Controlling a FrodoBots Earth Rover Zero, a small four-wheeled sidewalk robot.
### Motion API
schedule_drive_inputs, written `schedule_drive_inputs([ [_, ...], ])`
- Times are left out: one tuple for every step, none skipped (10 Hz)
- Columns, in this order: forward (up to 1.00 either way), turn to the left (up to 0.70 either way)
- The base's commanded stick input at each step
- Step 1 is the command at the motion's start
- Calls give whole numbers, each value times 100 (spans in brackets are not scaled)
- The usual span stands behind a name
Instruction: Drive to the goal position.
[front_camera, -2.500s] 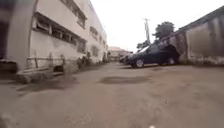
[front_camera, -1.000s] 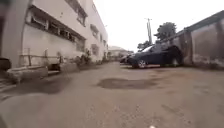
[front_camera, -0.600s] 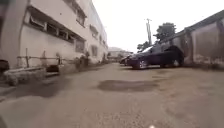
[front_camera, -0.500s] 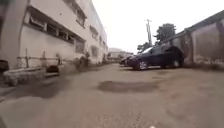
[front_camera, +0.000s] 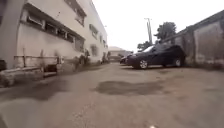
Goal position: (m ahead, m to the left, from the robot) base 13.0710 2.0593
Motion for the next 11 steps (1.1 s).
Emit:
schedule_drive_inputs([
  [30,0],
  [30,0],
  [30,0],
  [30,0],
  [30,0],
  [30,0],
  [30,0],
  [30,0],
  [30,0],
  [30,0],
  [30,0],
])
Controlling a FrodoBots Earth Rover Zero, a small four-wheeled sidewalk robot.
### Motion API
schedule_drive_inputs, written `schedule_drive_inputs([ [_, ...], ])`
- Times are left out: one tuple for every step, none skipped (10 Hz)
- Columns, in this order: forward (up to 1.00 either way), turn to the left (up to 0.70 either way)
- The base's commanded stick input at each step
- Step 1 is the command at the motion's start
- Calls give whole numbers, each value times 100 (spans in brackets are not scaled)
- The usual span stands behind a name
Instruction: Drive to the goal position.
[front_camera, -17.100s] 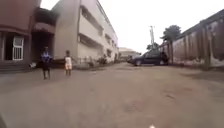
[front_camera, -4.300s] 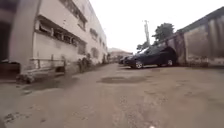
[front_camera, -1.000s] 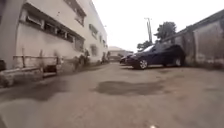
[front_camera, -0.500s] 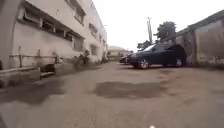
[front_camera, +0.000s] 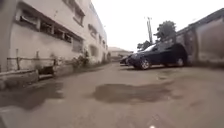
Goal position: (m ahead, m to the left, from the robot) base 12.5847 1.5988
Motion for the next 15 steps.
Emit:
schedule_drive_inputs([
  [30,0],
  [30,0],
  [30,0],
  [30,0],
  [30,0],
  [30,0],
  [30,0],
  [30,0],
  [30,0],
  [30,0],
  [30,0],
  [30,0],
  [30,0],
  [30,0],
  [30,0],
])
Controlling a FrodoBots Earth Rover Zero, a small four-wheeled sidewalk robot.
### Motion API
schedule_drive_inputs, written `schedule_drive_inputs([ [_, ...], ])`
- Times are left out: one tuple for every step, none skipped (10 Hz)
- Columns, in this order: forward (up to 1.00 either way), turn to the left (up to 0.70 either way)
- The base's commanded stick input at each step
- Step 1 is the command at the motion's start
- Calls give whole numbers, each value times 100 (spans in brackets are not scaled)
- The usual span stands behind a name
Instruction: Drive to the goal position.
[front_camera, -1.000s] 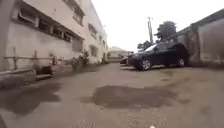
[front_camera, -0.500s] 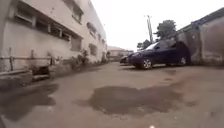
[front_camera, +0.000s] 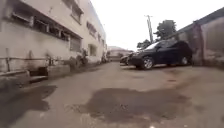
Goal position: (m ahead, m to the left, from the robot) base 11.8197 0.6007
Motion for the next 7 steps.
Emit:
schedule_drive_inputs([
  [30,0],
  [30,0],
  [30,0],
  [30,0],
  [30,0],
  [30,0],
  [30,0],
])
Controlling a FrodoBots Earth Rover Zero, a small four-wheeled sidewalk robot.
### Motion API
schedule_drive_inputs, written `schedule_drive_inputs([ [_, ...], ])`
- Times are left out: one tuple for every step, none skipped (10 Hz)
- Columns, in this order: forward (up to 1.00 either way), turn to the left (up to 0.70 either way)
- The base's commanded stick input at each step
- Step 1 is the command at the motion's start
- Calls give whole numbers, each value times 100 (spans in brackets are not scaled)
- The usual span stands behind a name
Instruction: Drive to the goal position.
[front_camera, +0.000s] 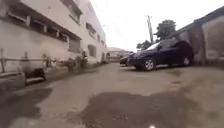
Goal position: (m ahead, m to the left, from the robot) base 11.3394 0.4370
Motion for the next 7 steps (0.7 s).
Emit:
schedule_drive_inputs([
  [30,0],
  [30,0],
  [30,0],
  [30,0],
  [30,0],
  [30,0],
  [30,0],
])
